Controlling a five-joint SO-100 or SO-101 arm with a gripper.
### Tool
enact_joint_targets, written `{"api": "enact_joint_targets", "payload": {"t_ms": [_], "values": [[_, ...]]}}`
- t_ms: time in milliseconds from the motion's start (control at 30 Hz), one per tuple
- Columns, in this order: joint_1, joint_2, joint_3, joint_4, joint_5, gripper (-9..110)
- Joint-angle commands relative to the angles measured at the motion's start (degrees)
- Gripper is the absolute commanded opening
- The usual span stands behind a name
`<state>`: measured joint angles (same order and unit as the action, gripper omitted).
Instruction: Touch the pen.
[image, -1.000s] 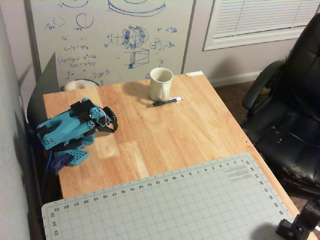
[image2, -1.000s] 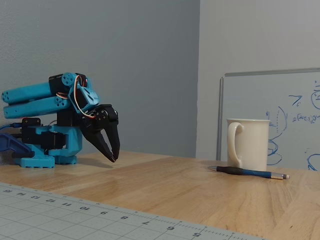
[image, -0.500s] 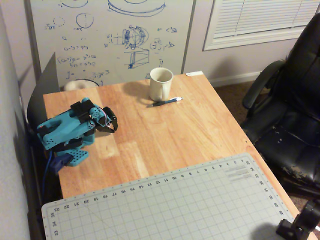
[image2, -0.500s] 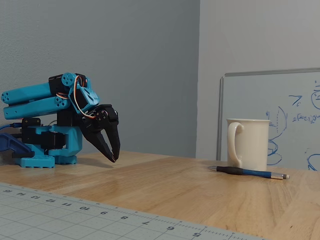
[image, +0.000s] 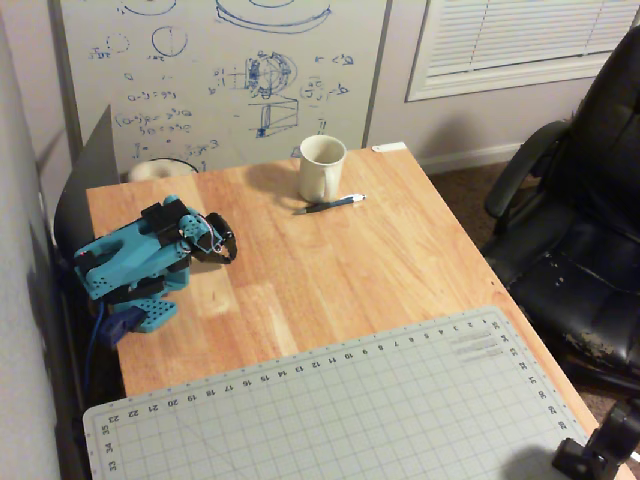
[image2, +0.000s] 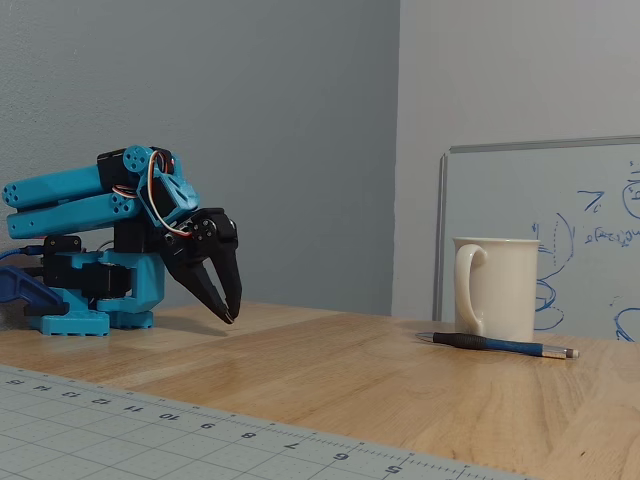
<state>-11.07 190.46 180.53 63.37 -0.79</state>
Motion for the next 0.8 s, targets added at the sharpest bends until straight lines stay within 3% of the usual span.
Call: {"api": "enact_joint_targets", "payload": {"t_ms": [0,233,767], "values": [[-0.62,-0.62,-5.36,-6.59,0.18,1],[-0.70,-17.31,-12.66,-14.50,0.18,1],[-0.62,-70.49,-60.21,-15.12,0.53,1]]}}
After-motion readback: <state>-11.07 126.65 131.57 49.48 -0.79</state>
